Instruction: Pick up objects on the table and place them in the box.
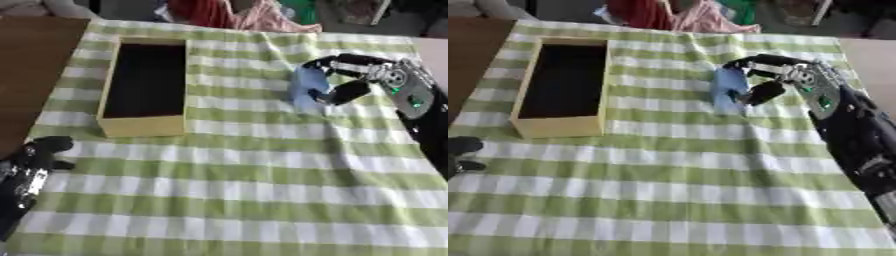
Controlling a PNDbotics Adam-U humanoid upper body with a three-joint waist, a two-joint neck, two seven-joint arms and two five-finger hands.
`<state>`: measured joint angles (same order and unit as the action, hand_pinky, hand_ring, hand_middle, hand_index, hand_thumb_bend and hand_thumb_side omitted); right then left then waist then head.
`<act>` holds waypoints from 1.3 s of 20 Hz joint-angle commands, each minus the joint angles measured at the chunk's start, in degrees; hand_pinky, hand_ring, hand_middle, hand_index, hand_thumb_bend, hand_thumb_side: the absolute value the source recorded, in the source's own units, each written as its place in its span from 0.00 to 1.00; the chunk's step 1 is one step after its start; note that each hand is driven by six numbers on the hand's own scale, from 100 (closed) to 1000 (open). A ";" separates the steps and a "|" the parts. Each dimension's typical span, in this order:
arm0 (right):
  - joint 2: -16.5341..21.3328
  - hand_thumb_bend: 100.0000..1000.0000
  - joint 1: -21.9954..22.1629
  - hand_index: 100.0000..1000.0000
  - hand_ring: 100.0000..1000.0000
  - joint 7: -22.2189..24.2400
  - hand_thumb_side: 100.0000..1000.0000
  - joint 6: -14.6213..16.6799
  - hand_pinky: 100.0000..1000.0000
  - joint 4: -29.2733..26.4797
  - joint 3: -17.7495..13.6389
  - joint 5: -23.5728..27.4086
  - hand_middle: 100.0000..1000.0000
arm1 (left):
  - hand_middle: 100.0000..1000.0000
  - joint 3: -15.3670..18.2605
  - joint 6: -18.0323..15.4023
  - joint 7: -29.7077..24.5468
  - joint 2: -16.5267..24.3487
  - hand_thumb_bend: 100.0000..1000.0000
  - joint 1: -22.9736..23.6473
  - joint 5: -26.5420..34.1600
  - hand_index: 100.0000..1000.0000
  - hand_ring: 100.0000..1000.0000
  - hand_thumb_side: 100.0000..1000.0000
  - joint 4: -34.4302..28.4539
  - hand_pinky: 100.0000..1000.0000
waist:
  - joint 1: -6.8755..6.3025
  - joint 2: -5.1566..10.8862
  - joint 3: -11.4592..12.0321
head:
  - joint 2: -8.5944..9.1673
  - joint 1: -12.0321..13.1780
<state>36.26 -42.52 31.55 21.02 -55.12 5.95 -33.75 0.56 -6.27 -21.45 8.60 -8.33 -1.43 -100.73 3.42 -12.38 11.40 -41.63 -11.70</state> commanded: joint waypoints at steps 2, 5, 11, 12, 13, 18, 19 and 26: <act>1.21 0.00 -0.32 0.89 0.95 -2.72 0.10 0.05 0.80 -0.09 -0.77 -1.39 0.51 | 0.72 -0.04 -0.07 -0.19 0.74 0.00 -0.58 -0.08 0.69 0.83 0.57 -1.16 0.65 | -0.19 0.62 -0.01 | 0.62 -0.22; 1.30 0.00 -0.25 0.85 0.94 -5.64 0.05 0.27 0.79 -1.06 -0.97 -1.08 0.45 | 0.72 -0.02 -0.04 -0.20 0.71 0.00 -0.56 -0.09 0.69 0.83 0.57 -1.15 0.65 | -0.18 0.63 -0.06 | 0.60 -0.16; 1.72 0.00 -1.22 0.84 0.93 -8.63 0.01 0.81 0.77 -7.29 -0.66 3.33 0.41 | 0.72 -0.09 -0.03 -0.30 0.81 0.00 -0.49 0.00 0.69 0.83 0.57 -1.14 0.65 | -0.07 0.97 -0.01 | 0.46 -0.03; 1.68 0.00 -1.65 0.84 0.93 -8.48 0.07 0.77 0.77 -8.31 -0.46 4.11 0.41 | 0.72 -0.11 -0.05 -0.32 0.85 0.00 -0.47 0.03 0.69 0.83 0.57 -1.13 0.65 | -0.07 1.05 0.06 | 0.43 -0.07; 1.59 0.00 -2.20 0.84 0.93 -8.24 0.00 0.78 0.77 -9.28 -0.22 4.74 0.41 | 0.72 -0.13 -0.08 -0.34 0.90 0.00 -0.45 0.06 0.69 0.83 0.57 -1.12 0.65 | -0.06 1.14 0.16 | 0.40 -0.13; 0.36 0.00 -5.32 0.84 0.93 -6.67 0.00 1.23 0.77 -12.71 1.26 6.65 0.41 | 0.72 -0.44 -0.22 -0.61 1.09 0.00 -0.41 0.25 0.69 0.83 0.56 -1.01 0.65 | 0.03 1.52 0.91 | 0.32 -0.52; -0.10 0.00 -6.10 0.85 0.93 -6.29 0.00 1.35 0.77 -13.06 1.60 6.83 0.41 | 0.72 -0.61 -0.25 -0.75 1.14 0.00 -0.47 0.33 0.69 0.83 0.56 -1.00 0.65 | 0.09 1.63 1.26 | 0.33 -0.63; -4.46 0.00 -11.64 0.86 0.92 -3.82 0.00 2.39 0.78 -12.32 3.80 6.08 0.41 | 0.72 -1.83 -0.52 -1.99 1.24 0.00 -1.02 0.86 0.69 0.83 0.55 -0.90 0.65 | 0.37 1.88 4.08 | 0.77 -2.02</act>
<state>31.43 -52.70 27.26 23.17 -66.90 9.75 -27.43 -0.98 -6.67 -23.07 8.64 -8.64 -0.94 -100.72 4.00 -11.58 15.70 -41.61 -13.33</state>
